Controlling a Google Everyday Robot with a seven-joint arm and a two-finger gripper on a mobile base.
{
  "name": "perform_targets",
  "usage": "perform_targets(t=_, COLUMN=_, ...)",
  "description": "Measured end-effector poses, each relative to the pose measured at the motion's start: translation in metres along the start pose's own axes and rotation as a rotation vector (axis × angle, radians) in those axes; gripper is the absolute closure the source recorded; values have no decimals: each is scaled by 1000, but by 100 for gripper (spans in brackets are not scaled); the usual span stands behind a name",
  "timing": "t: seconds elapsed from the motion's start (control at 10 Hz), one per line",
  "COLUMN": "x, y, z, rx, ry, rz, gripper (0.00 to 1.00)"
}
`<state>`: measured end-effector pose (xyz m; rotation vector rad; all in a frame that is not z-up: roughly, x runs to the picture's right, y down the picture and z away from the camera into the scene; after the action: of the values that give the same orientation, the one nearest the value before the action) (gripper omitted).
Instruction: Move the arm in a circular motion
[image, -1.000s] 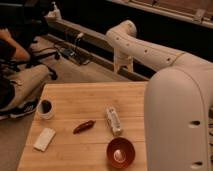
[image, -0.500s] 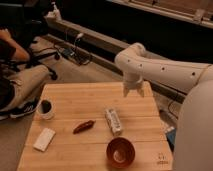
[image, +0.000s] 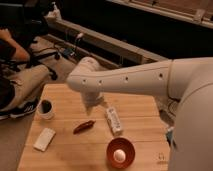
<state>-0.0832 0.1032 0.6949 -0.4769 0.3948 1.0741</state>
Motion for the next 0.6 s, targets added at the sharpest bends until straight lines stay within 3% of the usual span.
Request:
perform_targets(t=0.1, x=-14, y=40, z=-6, rx=-38, ry=-22, rz=-86, gripper=35)
perform_targets(t=0.3, x=-63, y=115, z=-18, rx=-117, ry=-86, rz=-262, gripper=35)
perform_targets(t=0.4, x=-89, y=131, z=-22, rx=-134, ry=-116, rz=-307, gripper=35)
perform_targets(t=0.5, x=-126, y=131, z=-25, rx=-131, ry=-150, rz=-336, gripper=35)
perform_targets(t=0.6, x=-160, y=110, z=-27, rx=-112, ry=-176, rz=-329, gripper=35)
